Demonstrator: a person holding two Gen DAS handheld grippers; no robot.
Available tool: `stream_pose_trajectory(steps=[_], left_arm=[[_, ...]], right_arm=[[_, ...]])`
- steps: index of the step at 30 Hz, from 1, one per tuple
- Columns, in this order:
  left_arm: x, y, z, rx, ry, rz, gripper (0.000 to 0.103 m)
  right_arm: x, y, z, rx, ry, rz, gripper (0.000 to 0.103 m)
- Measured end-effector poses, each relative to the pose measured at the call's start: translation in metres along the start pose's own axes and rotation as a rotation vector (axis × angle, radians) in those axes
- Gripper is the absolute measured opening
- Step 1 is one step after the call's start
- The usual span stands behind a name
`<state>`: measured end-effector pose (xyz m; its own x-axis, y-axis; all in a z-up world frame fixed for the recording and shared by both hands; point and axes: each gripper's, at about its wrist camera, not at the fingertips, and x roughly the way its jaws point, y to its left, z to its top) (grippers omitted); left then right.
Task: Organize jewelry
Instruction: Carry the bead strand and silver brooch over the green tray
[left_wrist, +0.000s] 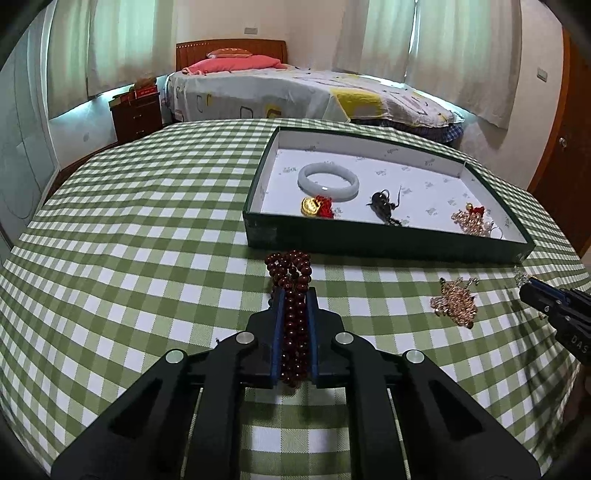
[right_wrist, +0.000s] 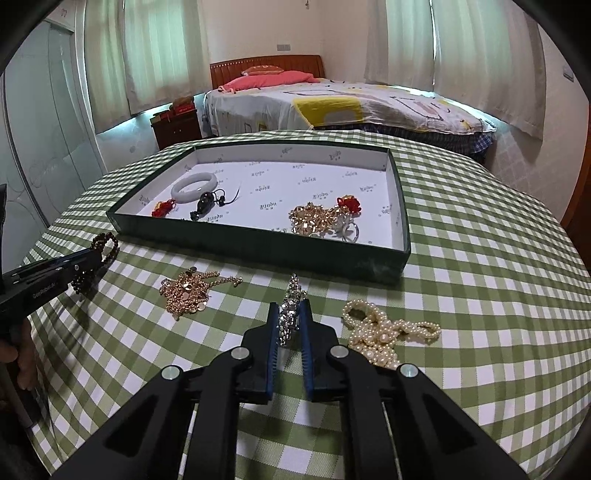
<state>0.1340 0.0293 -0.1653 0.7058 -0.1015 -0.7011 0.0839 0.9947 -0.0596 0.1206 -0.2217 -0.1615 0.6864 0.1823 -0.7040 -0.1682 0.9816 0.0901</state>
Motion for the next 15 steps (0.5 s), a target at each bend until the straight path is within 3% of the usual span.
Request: stream_pose_trajectory(steps=[15], left_arm=[[-0.033, -0.015, 0.032, 0.012, -0.090, -0.055, 0.011]], right_arm=[[-0.022, -0.002, 0.021, 0.018, -0.076, 0.009, 0.012]])
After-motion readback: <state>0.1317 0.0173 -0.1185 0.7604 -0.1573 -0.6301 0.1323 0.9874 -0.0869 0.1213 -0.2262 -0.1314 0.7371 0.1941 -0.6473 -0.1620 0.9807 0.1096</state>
